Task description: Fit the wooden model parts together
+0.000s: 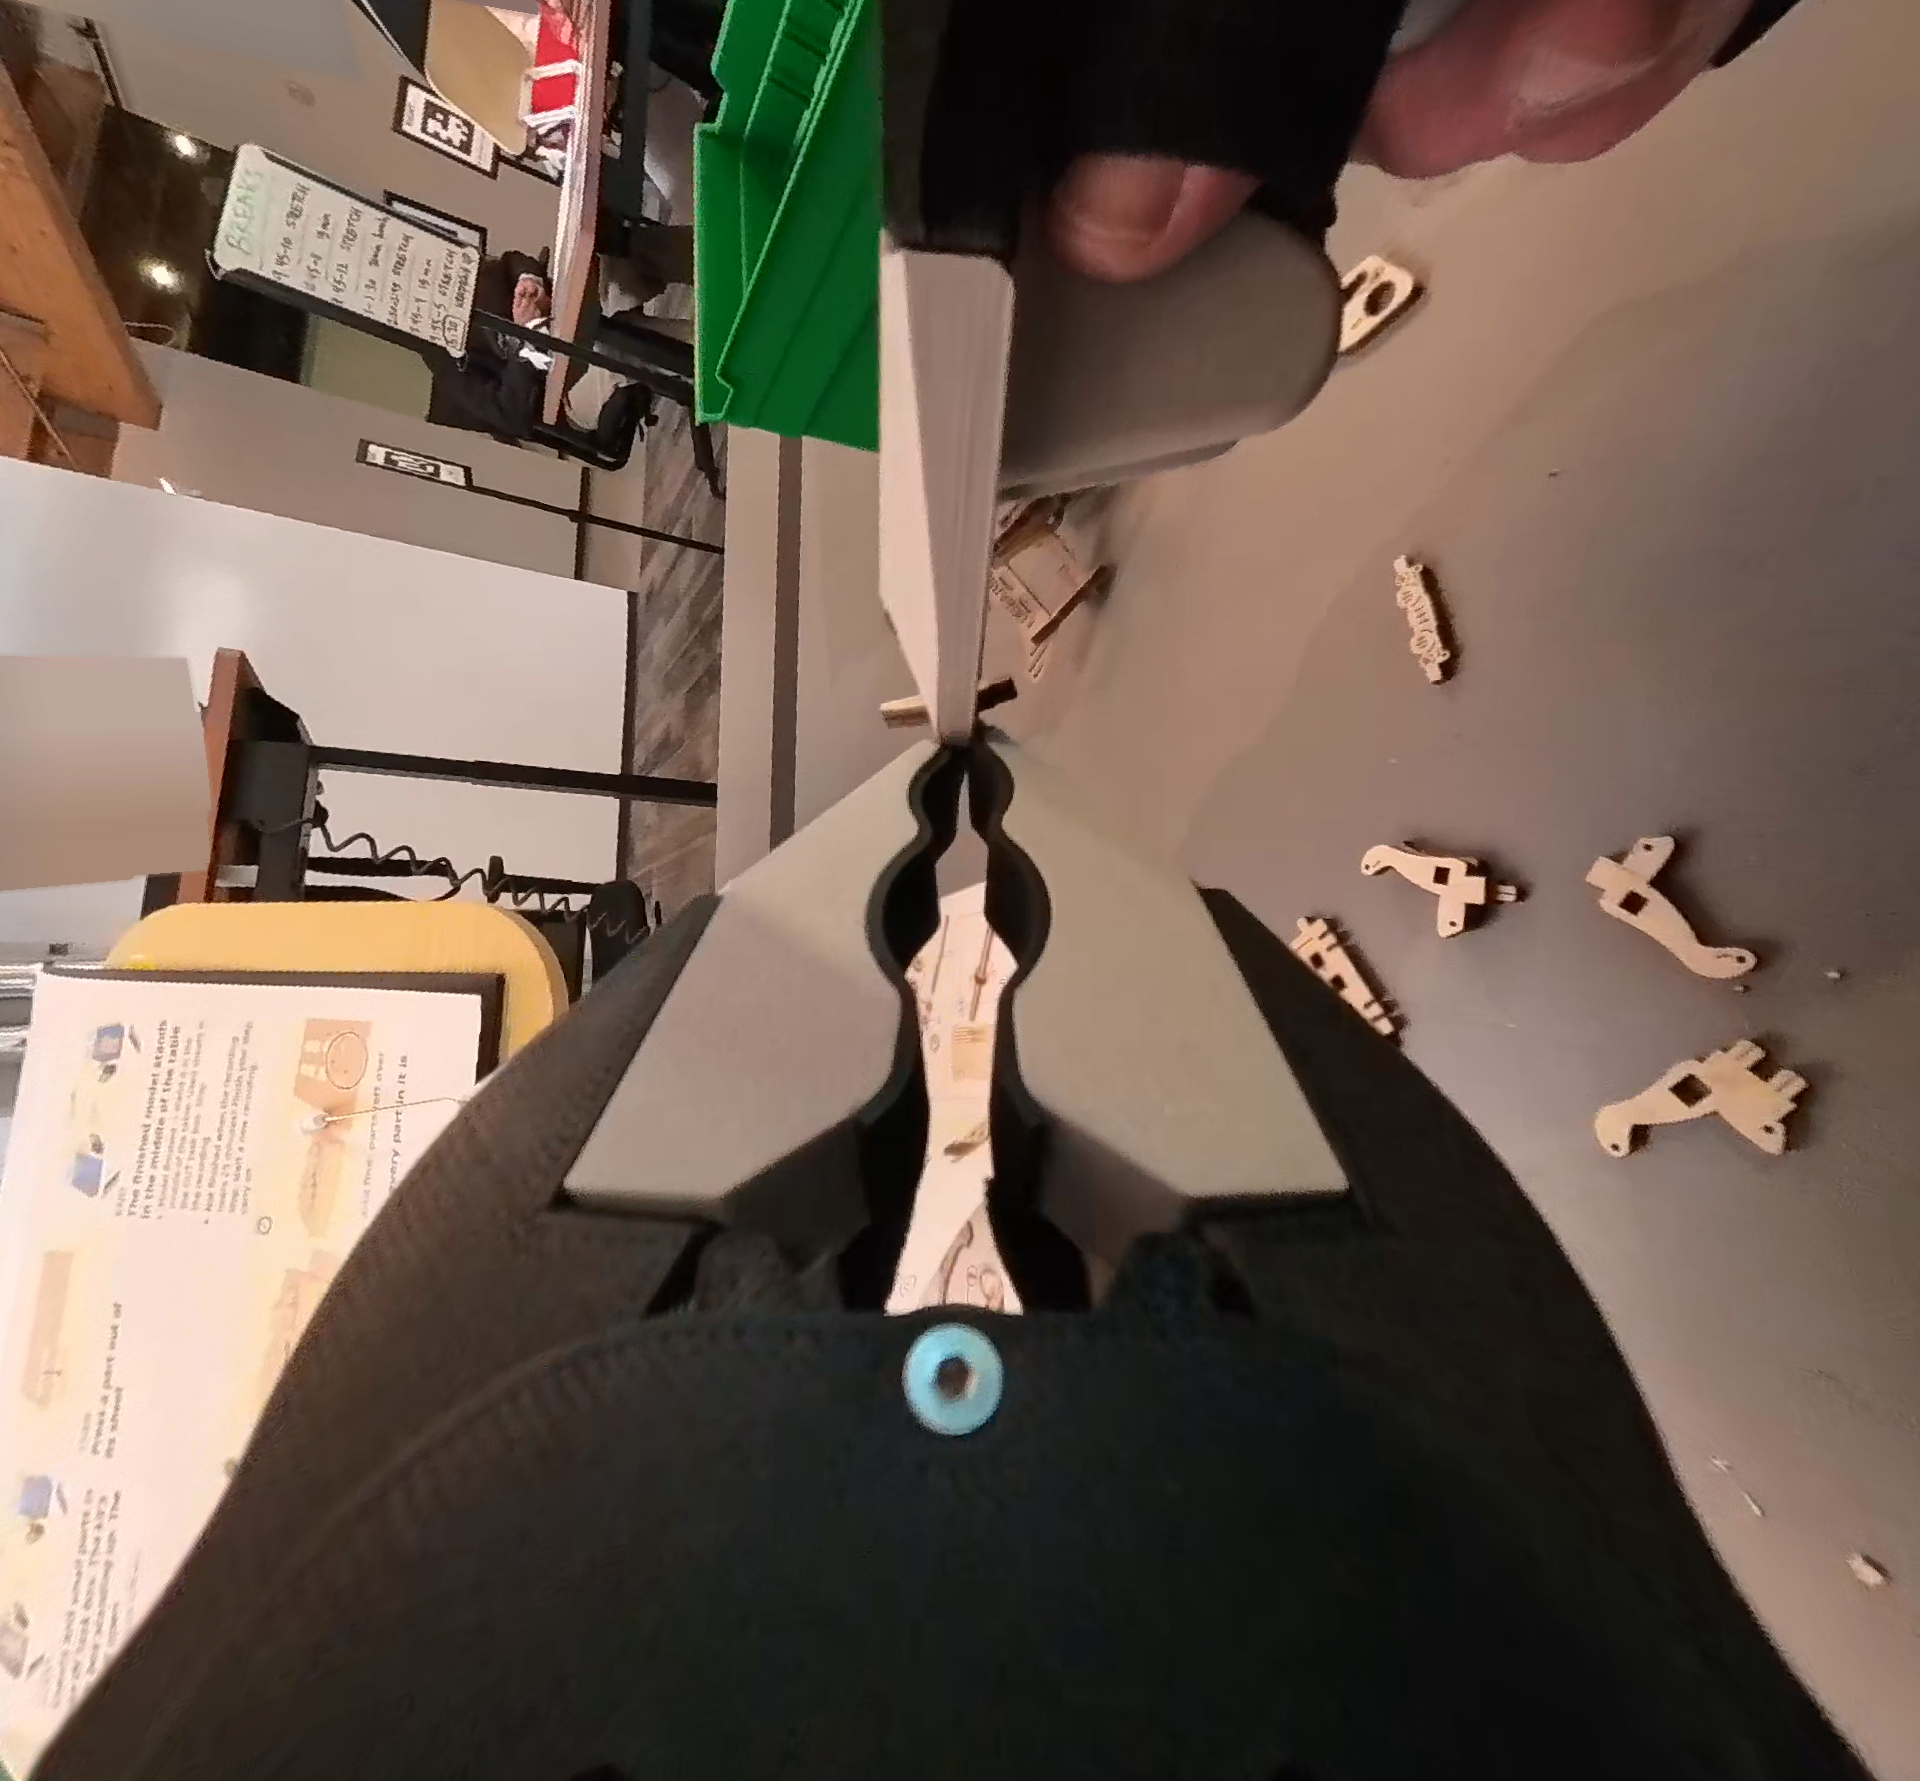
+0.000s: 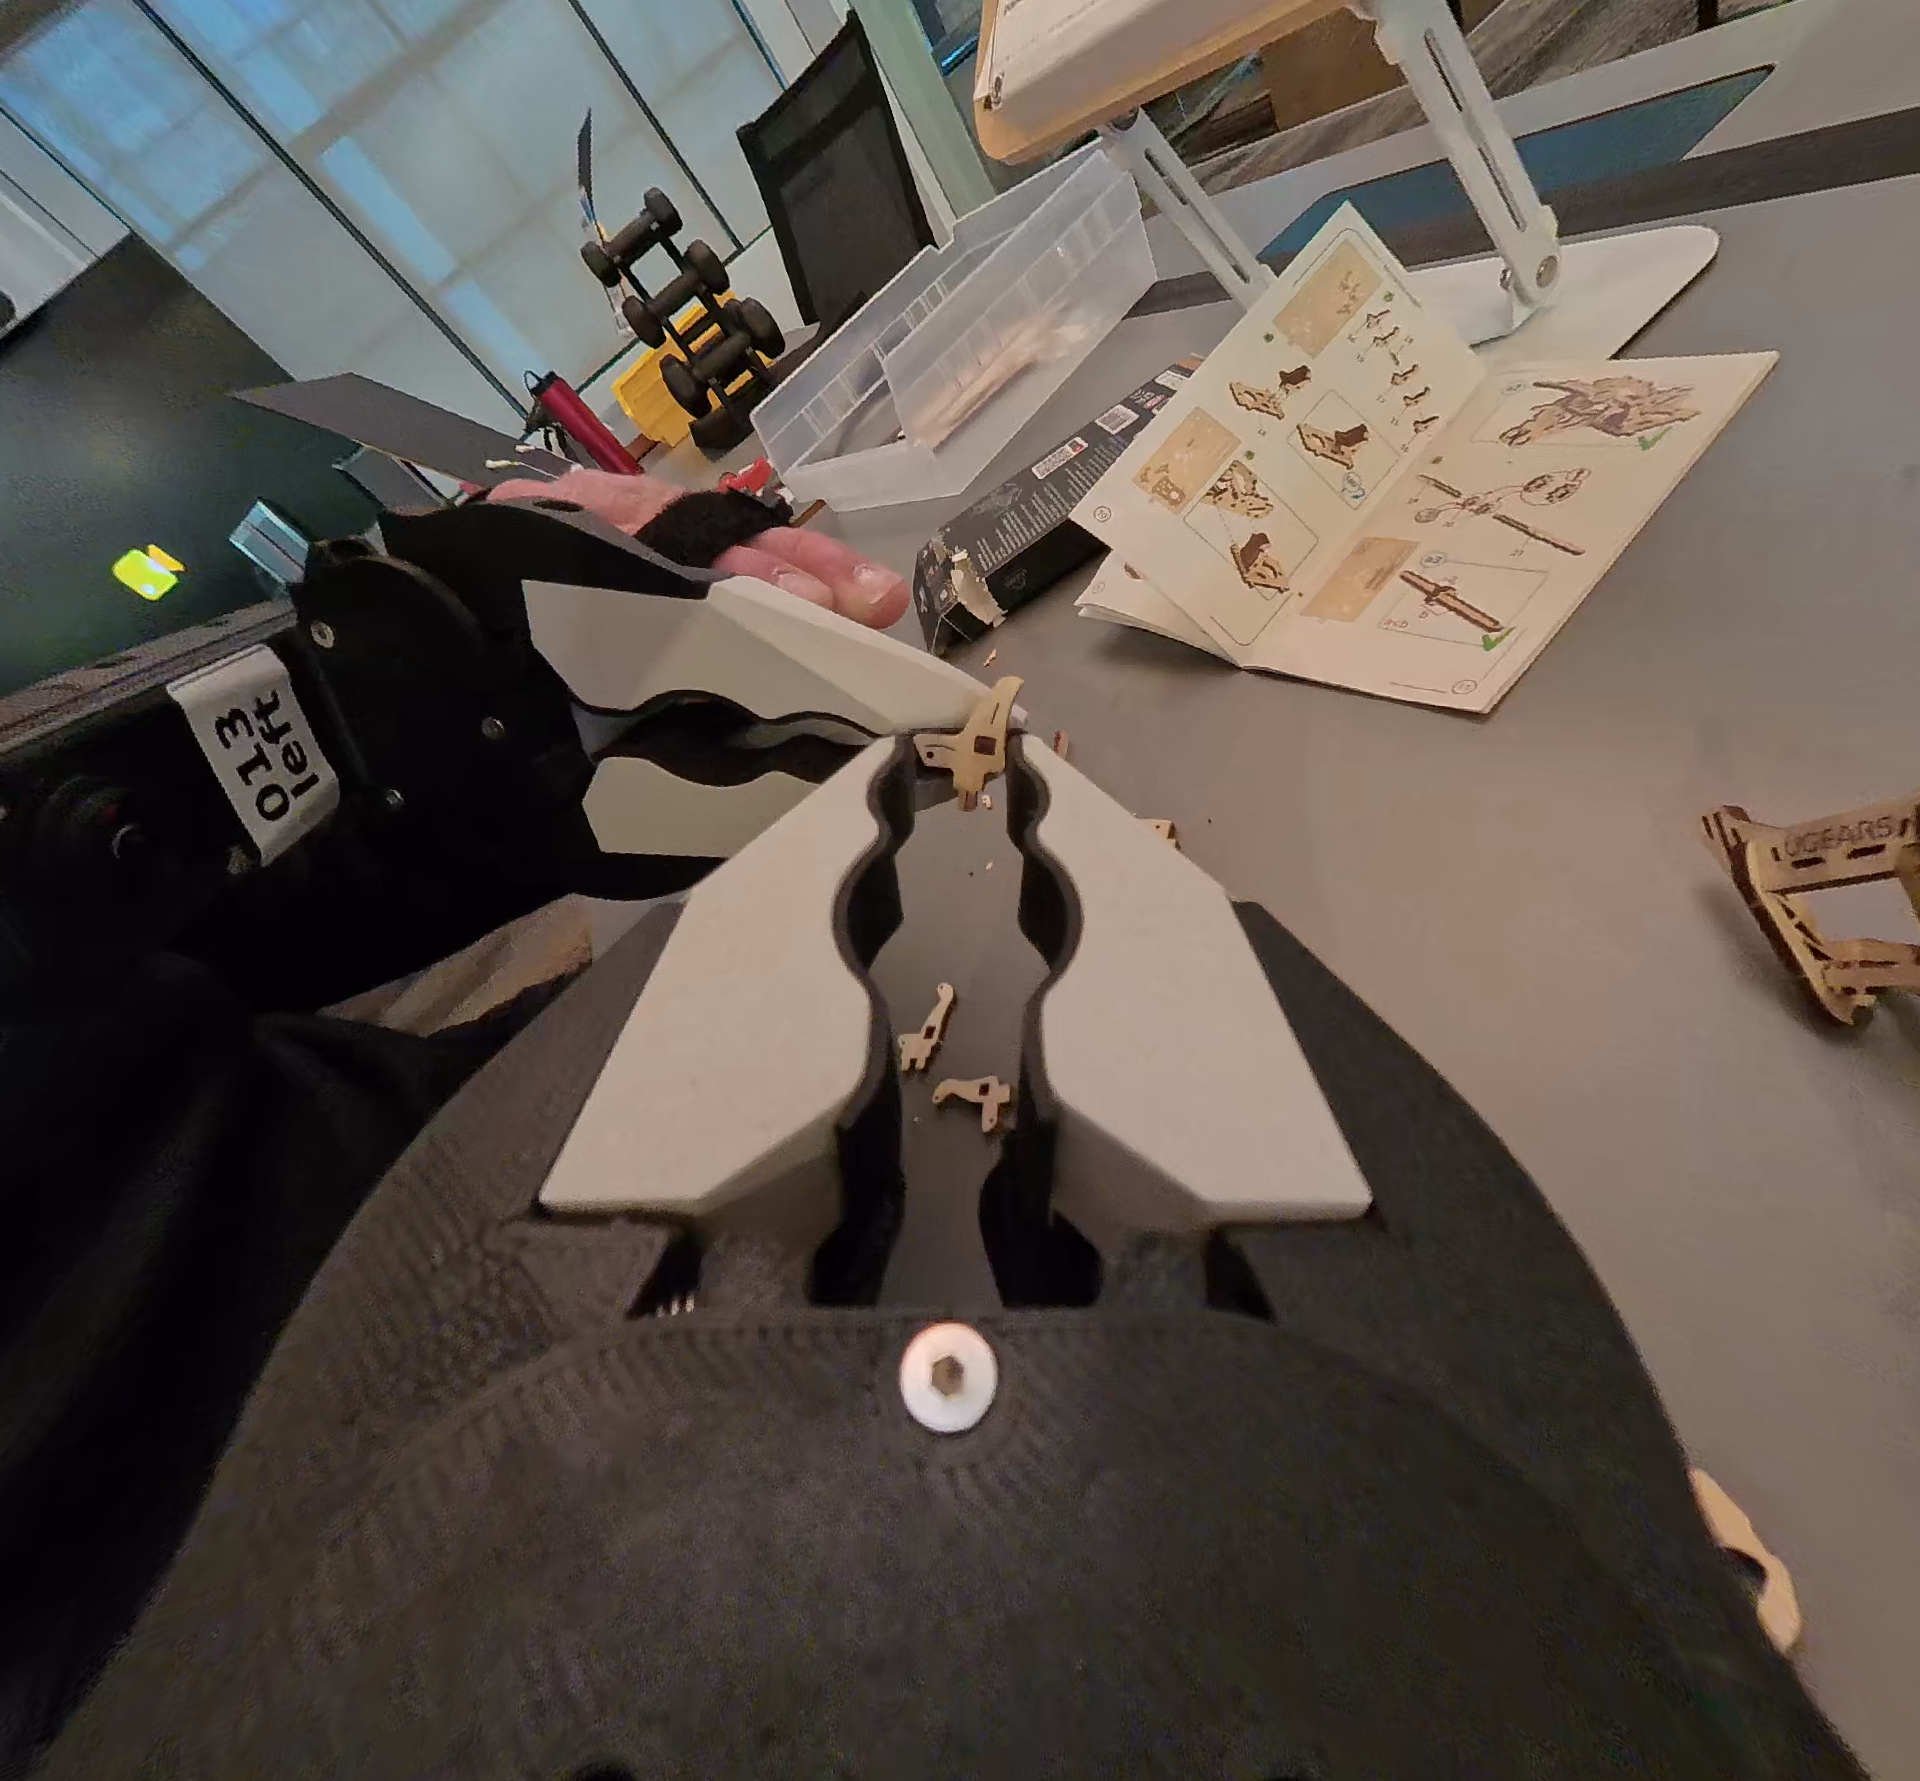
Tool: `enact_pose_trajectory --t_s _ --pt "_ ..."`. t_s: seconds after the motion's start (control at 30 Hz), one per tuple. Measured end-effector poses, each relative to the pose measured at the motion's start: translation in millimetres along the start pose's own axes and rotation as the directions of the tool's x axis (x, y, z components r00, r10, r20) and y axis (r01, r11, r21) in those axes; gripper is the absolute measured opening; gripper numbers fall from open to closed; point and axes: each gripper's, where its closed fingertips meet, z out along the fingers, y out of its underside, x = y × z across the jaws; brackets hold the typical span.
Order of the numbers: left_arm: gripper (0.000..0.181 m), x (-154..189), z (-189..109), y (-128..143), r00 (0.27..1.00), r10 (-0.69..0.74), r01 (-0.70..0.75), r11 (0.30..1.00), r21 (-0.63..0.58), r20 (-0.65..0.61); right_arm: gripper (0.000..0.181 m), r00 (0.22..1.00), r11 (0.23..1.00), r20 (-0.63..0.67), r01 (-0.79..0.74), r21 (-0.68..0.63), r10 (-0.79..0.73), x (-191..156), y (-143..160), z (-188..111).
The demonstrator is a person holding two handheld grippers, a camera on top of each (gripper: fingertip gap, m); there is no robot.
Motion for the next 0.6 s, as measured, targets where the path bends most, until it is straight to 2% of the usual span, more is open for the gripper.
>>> enact_pose_trajectory --t_s 0.2,0.43,0.6 --pt "0.000 -5.7 -0.2 -4.3 1.000 -0.010 0.010 1.000 0.009 0.018 0.013 0.999 0.999 -0.019 0.036 0.023 -0.036 -0.7 -3.2 -3.8" --pt "0.000 -17.0 1.1 -11.7 0.988 -0.148 0.146 0.989 0.030 0.054 0.013 0.998 0.991 -0.029 0.060 0.123 -0.056 -2.5 -17.9 -11.2" --pt "0.000 -17.4 -0.6 -14.7 0.987 -0.155 0.153 0.987 0.042 0.043 0.012 1.000 0.988 0.007 0.015 0.151 -0.017 -3.2 -20.6 -14.9"
